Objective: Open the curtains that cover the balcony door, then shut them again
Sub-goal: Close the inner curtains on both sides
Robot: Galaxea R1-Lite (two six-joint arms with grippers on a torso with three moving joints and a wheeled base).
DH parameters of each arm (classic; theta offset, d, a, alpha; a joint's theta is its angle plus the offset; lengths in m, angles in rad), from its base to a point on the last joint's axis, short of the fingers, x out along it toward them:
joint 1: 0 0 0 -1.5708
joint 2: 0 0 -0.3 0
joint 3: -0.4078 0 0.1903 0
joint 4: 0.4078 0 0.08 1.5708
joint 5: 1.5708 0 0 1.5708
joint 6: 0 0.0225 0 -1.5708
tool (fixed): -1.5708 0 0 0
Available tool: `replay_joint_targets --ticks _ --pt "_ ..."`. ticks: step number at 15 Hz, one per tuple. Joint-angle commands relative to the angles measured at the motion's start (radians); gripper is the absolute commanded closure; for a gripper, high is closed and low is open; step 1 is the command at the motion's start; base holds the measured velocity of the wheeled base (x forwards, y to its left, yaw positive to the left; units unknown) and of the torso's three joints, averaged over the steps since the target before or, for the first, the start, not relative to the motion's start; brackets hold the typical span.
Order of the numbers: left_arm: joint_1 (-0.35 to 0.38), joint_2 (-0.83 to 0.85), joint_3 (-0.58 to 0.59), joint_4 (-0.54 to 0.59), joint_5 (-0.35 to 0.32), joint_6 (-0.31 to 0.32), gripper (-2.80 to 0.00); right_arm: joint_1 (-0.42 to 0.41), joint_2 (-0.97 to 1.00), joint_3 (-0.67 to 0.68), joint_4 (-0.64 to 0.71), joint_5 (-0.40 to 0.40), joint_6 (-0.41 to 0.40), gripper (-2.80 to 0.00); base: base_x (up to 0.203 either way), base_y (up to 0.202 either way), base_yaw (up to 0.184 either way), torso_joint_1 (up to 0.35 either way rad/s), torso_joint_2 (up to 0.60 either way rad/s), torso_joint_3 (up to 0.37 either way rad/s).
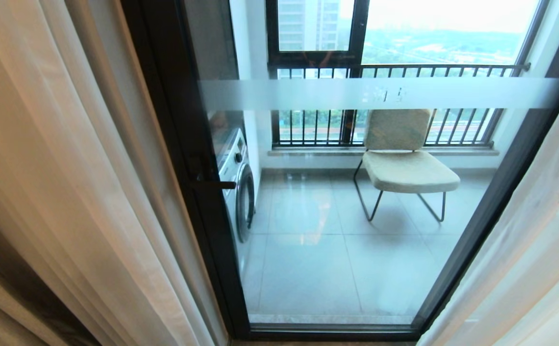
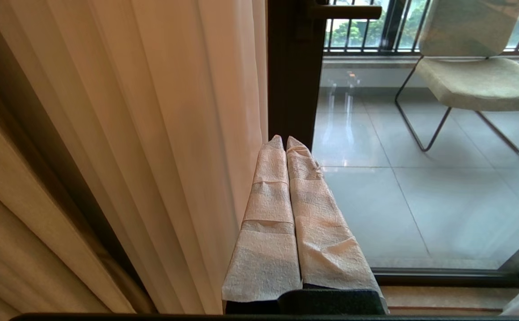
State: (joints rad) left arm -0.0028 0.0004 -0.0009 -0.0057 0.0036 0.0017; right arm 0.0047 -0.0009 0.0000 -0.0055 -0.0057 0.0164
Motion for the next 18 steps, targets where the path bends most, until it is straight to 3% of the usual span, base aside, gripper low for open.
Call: replay_joint_targets --ticks 1,13,18 --pt "0.001 0.0 0.001 0.0 0.0 0.0 0.0 0.001 0.001 0.0 -0.001 0.0 0.0 0.0 0.0 0.0 0.0 0.0 0.0 0.0" --pt "0.001 0.0 -0.001 -0.004 0.0 0.007 0.0 0.001 0.001 0.0 -0.001 0.0 0.0 0.0 0.0 0.0 0.0 0.0 0.0 0.0" --pt "-0.002 0.162 -0.188 0.018 0.002 -0.004 0.0 0.001 0.001 0.0 -0.001 0.0 0.0 0.0 0.0 0.0 0.0 0.0 0.0 0.0"
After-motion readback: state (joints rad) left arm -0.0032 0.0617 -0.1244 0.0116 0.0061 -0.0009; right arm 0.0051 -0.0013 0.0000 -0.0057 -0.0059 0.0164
